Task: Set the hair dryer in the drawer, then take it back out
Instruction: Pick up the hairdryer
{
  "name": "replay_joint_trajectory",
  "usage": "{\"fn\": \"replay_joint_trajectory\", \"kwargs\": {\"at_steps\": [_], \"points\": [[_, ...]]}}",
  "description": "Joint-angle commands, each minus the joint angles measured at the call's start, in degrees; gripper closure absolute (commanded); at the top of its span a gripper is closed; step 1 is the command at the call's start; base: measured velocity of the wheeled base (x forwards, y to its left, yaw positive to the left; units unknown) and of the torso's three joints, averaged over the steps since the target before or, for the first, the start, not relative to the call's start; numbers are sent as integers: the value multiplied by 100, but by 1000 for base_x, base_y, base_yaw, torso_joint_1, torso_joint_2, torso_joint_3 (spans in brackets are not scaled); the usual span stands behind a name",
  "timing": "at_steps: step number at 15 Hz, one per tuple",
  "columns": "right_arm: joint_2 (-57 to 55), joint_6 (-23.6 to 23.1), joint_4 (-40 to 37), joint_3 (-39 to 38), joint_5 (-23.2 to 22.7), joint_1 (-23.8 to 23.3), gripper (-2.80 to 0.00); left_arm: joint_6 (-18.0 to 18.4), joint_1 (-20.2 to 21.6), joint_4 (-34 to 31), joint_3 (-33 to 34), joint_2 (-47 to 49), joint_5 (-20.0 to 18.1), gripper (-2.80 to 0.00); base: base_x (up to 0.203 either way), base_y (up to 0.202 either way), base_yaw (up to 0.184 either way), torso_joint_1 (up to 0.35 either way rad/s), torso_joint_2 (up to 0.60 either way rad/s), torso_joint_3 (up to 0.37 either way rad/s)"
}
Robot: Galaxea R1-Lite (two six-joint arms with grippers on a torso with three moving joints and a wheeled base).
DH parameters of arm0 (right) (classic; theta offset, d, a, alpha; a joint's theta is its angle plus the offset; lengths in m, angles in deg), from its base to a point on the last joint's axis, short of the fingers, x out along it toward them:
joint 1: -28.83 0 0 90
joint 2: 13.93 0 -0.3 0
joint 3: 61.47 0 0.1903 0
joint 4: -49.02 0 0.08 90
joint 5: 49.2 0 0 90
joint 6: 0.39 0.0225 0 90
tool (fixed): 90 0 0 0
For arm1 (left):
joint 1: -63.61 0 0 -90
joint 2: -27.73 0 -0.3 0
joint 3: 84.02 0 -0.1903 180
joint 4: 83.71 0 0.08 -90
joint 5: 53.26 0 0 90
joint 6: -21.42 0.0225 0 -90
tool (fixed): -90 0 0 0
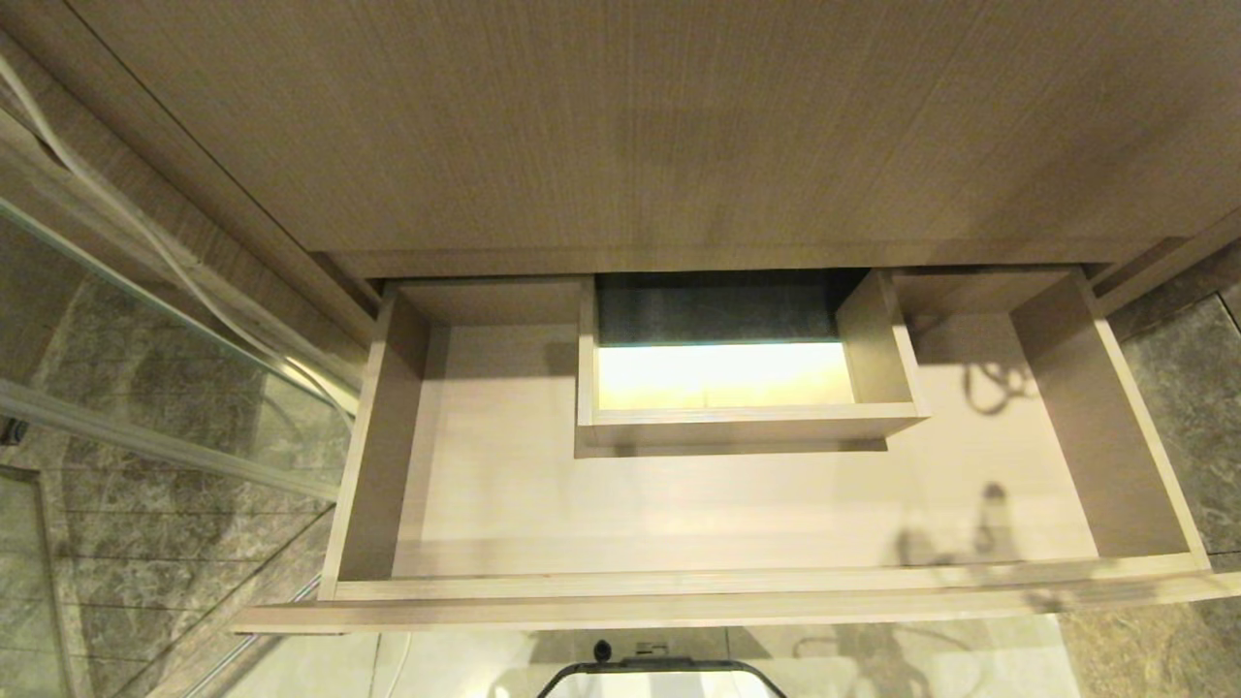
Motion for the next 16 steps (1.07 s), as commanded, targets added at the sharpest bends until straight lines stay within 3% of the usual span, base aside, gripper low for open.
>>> {"fn": "replay_joint_trajectory", "kwargs": {"at_steps": [1, 2, 5, 7, 16], "points": [[17, 53, -331, 11, 50, -44, 0, -1, -4, 1, 1, 0, -1, 0, 0, 0, 0, 0, 0, 0], [45, 205, -589, 11, 81, -42, 0, -1, 2, 1, 1, 6, -1, 0, 0, 0, 0, 0, 0, 0], [93, 1353, -1523, -7, -44, -23, 0, -1, -2, 1, 8, -2, -1, 0, 0, 0, 0, 0, 0, 0], [99, 1798, -1828, 54, -450, -17, 0, -1, -6, 1, 1, -2, -1, 0, 0, 0, 0, 0, 0, 0], [373, 1833, -1423, 106, -886, -9, 0, -1, 0, 1, 1, 3, -1, 0, 0, 0, 0, 36, -59, -17]]}}
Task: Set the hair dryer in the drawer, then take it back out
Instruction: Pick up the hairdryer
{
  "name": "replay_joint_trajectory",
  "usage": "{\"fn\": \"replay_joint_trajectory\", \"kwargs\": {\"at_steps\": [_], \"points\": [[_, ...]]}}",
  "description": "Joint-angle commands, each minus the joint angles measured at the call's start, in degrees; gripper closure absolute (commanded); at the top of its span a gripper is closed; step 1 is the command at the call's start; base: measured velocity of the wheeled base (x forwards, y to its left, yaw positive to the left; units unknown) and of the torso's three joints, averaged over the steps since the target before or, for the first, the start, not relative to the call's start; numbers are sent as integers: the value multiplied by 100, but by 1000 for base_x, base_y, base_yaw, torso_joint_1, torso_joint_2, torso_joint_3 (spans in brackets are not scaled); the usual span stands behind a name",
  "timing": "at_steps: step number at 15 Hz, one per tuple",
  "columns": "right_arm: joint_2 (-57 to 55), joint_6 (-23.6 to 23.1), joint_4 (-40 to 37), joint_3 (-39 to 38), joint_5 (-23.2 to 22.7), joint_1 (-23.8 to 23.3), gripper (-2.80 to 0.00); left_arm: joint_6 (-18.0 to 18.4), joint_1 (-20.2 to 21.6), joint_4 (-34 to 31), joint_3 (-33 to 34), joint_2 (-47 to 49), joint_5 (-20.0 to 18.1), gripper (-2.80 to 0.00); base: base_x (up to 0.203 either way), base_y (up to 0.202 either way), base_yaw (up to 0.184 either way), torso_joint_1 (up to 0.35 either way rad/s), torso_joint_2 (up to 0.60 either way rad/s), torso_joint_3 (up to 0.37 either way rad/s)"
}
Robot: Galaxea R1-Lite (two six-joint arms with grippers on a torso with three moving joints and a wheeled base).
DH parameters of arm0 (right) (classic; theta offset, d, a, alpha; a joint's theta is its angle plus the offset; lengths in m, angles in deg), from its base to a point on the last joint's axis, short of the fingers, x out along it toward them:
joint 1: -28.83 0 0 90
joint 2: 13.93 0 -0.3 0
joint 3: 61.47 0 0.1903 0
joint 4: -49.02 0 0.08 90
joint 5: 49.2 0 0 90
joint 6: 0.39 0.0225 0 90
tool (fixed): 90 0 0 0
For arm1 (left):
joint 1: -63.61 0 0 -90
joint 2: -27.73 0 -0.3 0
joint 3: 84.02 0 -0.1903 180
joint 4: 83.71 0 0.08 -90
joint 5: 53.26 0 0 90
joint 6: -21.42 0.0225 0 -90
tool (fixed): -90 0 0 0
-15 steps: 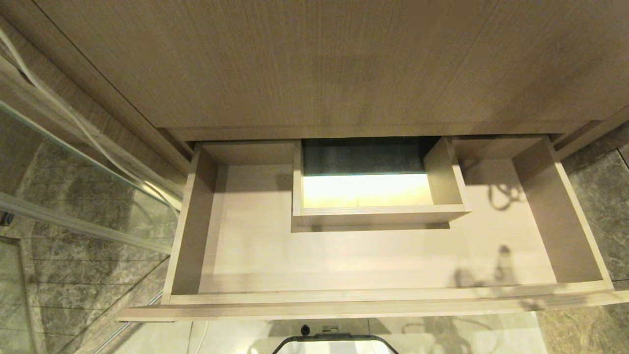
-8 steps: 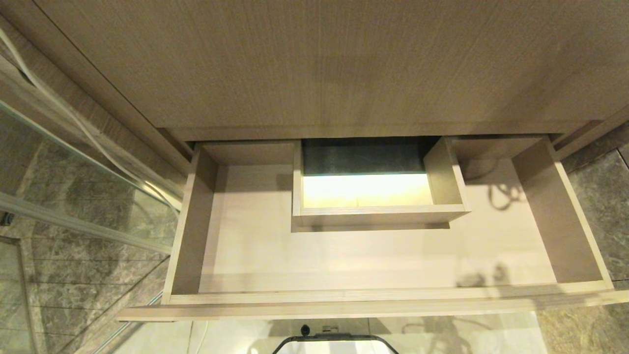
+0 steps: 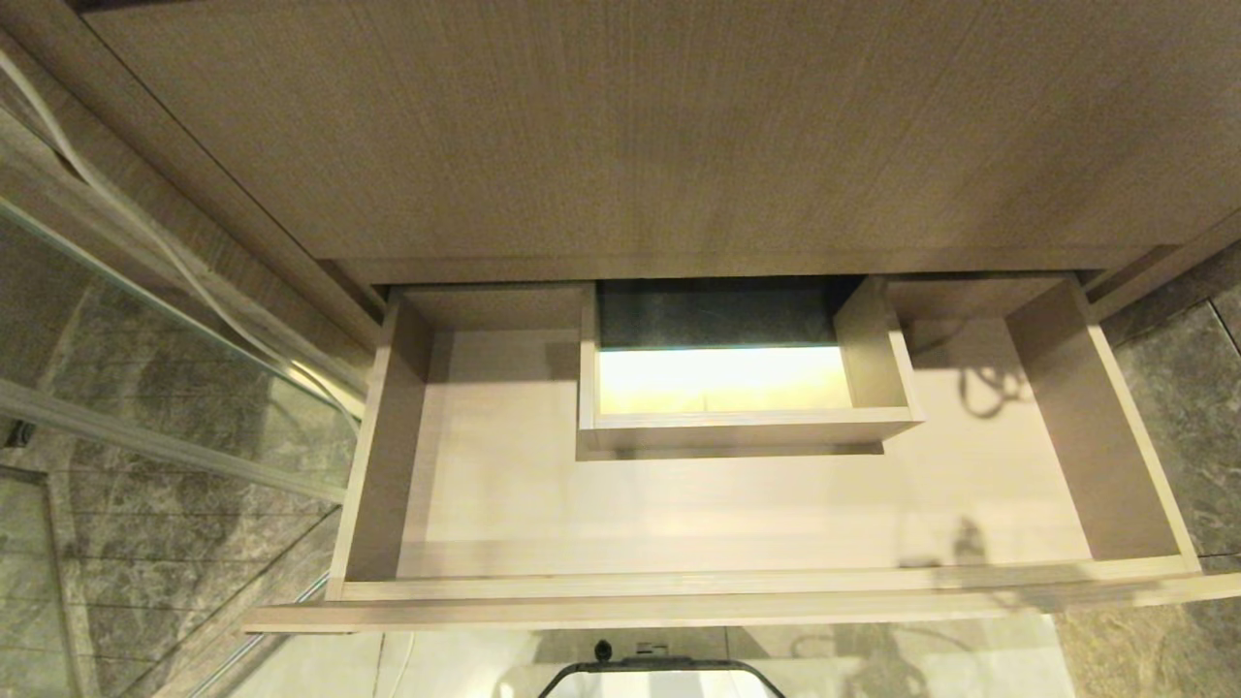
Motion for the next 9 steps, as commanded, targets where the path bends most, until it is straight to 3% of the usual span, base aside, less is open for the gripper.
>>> {"fn": "replay_joint_trajectory", "kwargs": {"at_steps": [1, 6, 9], "points": [[149, -21, -12, -12, -101, 1, 0, -1, -4, 0, -1, -1, 4, 0, 0, 0, 0, 250, -419, -152], [256, -21, 146, -126, -230, 1, 0, -1, -1, 0, -1, 6, 4, 0, 0, 0, 0, 165, -485, -188], [194, 142, 51, -223, -203, -6, 0, -6, 2, 0, 4, 4, 4, 0, 0, 0, 0, 438, -513, -218]]}}
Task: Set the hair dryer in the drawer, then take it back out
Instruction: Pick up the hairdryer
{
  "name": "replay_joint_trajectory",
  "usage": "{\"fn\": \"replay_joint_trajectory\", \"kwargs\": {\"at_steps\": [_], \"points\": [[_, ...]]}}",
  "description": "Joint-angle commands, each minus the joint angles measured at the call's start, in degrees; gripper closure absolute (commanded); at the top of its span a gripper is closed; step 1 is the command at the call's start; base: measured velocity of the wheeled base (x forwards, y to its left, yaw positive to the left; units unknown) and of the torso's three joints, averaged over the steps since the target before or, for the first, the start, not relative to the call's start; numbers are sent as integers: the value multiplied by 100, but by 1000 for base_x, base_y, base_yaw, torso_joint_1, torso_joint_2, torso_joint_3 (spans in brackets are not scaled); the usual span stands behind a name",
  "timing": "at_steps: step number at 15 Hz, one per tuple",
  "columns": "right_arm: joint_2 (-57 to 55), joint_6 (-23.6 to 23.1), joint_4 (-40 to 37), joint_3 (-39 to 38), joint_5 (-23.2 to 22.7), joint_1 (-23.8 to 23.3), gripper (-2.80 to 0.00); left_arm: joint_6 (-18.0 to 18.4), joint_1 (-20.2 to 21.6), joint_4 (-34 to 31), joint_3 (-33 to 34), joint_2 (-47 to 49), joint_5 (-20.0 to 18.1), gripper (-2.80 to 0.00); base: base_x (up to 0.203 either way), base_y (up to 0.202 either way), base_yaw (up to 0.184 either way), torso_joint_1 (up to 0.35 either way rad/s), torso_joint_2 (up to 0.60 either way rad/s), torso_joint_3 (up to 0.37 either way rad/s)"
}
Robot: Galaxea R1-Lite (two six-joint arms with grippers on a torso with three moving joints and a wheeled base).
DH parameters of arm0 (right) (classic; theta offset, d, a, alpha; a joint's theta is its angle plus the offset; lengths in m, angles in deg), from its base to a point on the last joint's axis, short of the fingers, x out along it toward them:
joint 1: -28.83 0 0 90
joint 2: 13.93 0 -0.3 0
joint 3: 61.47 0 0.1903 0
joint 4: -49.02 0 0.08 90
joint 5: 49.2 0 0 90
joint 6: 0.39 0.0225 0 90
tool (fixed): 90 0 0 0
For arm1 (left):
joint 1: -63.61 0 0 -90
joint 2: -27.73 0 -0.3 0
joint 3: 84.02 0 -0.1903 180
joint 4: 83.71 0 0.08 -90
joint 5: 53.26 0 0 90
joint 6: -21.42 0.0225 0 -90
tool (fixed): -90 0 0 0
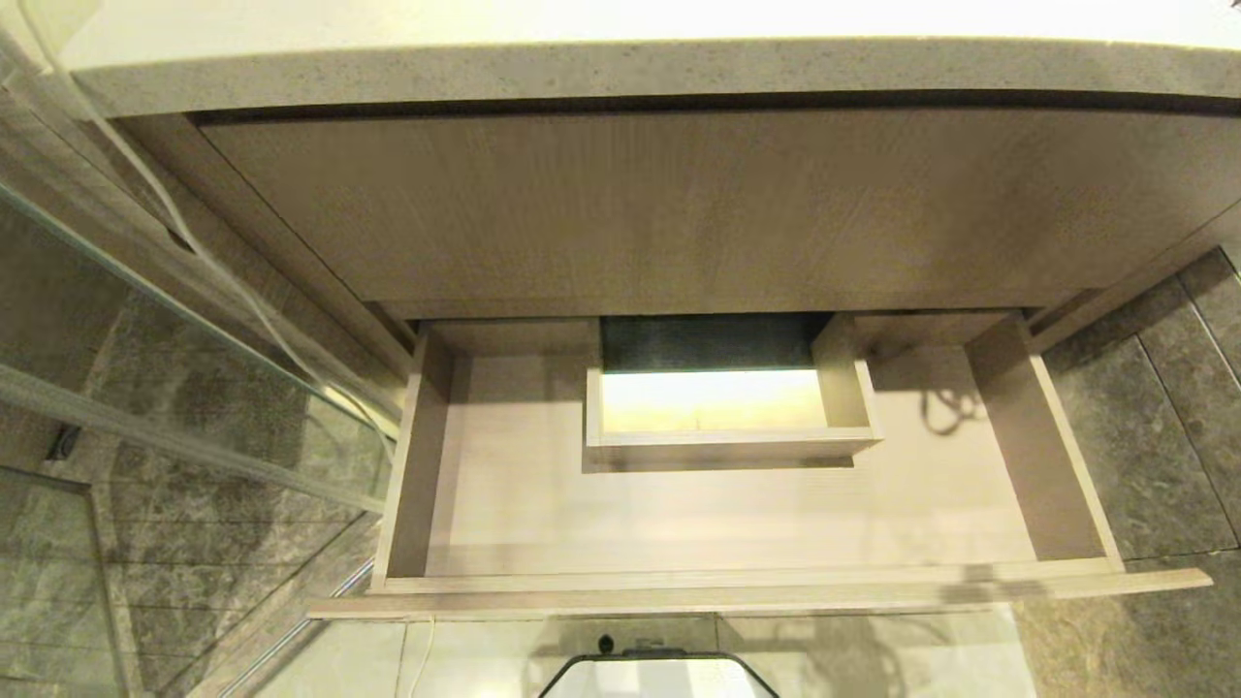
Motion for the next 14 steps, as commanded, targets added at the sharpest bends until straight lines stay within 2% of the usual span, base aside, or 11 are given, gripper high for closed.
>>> {"fn": "replay_joint_trajectory", "kwargs": {"at_steps": [1, 6, 11, 14], "points": [[-44, 128, -46, -97, -8, -4, 0, 1, 3, 2, -1, 6, 1, 0, 0, 0, 0, 413, -489, -238], [-93, 117, 9, -267, -27, 1, 0, 1, 7, 2, -1, -2, 1, 0, 0, 0, 0, 318, -528, -227], [-476, 133, 19, -129, -19, -4, 0, 1, 0, 2, -1, 6, 1, 0, 0, 0, 0, 62, -103, -51], [-584, 238, 20, -56, -2, -22, 0, 1, 1, 2, -1, 6, 1, 0, 0, 0, 0, 164, 6, 182]]}}
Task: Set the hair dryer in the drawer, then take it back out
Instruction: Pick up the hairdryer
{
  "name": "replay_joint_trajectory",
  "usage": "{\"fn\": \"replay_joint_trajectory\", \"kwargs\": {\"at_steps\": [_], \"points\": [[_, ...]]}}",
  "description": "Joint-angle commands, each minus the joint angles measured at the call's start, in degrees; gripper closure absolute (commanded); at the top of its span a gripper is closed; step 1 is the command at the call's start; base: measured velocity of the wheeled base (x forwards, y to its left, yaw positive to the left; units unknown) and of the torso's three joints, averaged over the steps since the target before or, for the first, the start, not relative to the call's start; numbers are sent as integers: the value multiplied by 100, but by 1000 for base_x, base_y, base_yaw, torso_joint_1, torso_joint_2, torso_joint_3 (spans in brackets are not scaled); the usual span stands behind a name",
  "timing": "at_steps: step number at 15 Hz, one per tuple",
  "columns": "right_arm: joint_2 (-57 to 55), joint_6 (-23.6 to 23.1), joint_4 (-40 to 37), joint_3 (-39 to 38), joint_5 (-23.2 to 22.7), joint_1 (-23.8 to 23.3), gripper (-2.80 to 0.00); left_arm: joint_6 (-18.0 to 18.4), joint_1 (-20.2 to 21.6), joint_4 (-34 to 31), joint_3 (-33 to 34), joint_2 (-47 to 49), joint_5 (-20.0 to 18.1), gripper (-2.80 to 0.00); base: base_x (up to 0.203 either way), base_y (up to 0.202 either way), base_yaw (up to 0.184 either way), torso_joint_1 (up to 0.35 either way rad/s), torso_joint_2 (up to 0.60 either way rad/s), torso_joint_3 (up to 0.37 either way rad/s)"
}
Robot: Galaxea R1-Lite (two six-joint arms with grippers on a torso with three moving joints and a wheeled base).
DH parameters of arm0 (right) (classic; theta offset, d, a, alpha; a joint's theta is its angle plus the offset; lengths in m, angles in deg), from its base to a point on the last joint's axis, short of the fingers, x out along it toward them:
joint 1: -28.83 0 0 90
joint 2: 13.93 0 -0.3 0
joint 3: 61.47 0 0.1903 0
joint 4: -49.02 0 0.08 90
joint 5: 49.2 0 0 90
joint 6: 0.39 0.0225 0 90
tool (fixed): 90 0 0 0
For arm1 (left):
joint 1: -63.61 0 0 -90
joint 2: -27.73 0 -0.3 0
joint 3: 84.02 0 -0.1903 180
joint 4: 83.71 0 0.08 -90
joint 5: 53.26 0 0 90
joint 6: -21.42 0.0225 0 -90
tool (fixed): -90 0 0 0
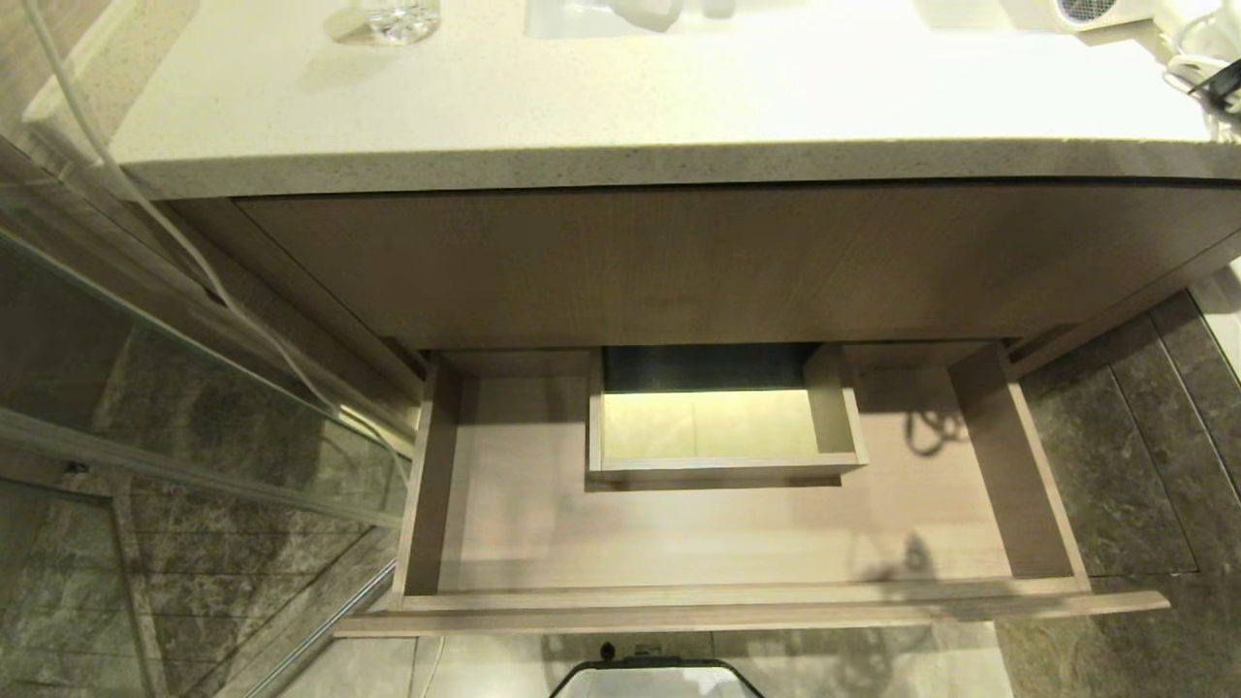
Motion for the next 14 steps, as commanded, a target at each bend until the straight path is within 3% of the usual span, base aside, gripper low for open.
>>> {"fn": "replay_joint_trajectory", "kwargs": {"at_steps": [1, 14], "points": [[-163, 0, -11, 27, -7, -13, 0, -1, -6, 2, -1, 3, 1, 0, 0, 0, 0, 271, 17, 287], [-1108, 262, 350, 306, 27, -413, 0, -1, -1, 2, -1, 0, 1, 0, 0, 0, 0, 312, -42, 264]]}}
